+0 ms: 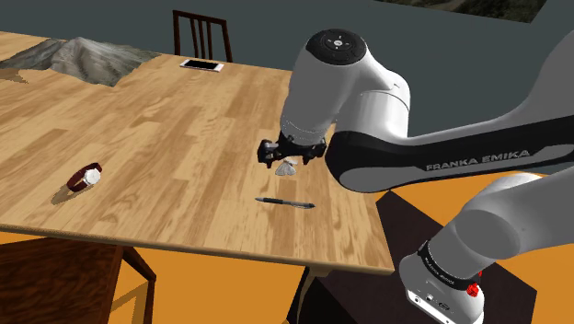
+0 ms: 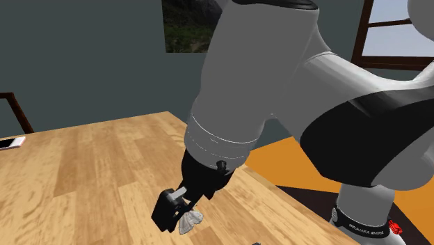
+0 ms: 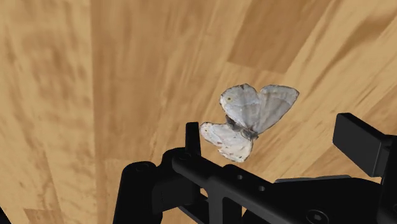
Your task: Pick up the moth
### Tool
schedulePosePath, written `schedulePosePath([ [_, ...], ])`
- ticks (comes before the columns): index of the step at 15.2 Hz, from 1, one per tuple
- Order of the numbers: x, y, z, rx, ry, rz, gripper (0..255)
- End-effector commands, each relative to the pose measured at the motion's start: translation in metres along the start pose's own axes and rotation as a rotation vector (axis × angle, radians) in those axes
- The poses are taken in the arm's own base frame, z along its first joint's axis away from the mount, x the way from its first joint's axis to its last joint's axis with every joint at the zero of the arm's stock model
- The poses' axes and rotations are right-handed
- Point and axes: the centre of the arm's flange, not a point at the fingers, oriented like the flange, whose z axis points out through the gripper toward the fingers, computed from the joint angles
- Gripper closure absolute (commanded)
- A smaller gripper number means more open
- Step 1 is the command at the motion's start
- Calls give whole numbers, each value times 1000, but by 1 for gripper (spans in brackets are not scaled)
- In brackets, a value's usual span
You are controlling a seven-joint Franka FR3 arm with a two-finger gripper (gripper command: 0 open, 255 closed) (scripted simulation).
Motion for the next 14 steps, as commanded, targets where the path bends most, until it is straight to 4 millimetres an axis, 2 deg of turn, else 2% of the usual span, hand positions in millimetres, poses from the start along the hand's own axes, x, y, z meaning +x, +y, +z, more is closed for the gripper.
schedulePosePath([
  [1,-4,0,12,1,0,0,0],
  [4,-7,-1,20,1,0,0,0],
  [5,-7,-2,19,1,0,0,255],
  [14,-7,-1,20,1,0,0,255],
])
